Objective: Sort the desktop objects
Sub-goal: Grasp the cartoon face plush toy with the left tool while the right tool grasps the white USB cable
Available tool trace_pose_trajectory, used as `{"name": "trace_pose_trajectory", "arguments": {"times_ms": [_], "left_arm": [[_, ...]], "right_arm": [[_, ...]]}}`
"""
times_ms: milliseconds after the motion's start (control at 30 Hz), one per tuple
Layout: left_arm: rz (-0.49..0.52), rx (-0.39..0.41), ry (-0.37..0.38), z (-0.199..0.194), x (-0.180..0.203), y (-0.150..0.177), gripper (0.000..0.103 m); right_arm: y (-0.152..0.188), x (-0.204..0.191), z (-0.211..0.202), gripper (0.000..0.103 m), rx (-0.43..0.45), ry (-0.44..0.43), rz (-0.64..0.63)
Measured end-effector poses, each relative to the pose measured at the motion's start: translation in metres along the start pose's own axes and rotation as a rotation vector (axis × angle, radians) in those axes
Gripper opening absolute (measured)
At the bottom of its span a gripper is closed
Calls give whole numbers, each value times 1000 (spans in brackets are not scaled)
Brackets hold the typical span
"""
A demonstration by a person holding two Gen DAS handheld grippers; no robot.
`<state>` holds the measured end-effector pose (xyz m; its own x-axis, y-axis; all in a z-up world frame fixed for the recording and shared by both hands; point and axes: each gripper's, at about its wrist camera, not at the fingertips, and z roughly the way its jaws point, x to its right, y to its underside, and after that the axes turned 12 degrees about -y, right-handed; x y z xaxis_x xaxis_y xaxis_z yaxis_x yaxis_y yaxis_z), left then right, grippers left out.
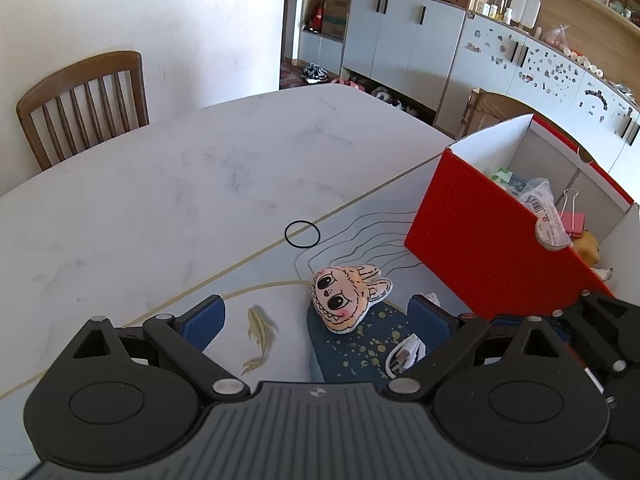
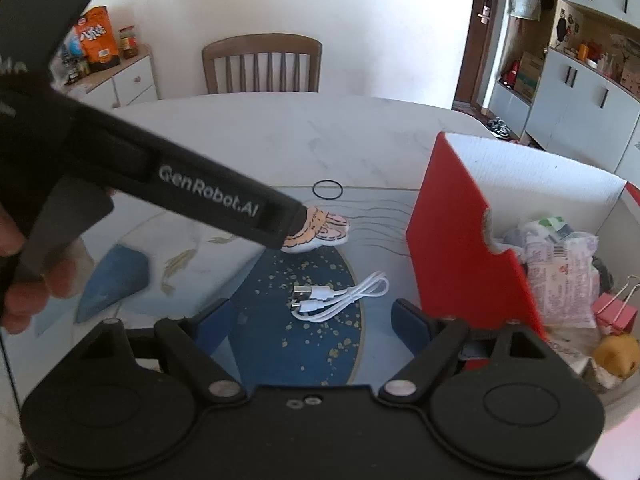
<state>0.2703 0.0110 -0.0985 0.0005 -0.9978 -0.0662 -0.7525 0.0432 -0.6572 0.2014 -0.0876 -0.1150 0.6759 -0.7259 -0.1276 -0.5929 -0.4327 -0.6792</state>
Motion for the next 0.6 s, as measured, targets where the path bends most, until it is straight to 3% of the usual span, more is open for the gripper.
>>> {"name": "trace_pose_trajectory", "arguments": {"times_ms": [600], "left_arm": [[7, -54, 46, 39, 9, -3, 98]], "right_arm": [[5, 9, 43, 81, -3, 50, 48]]}}
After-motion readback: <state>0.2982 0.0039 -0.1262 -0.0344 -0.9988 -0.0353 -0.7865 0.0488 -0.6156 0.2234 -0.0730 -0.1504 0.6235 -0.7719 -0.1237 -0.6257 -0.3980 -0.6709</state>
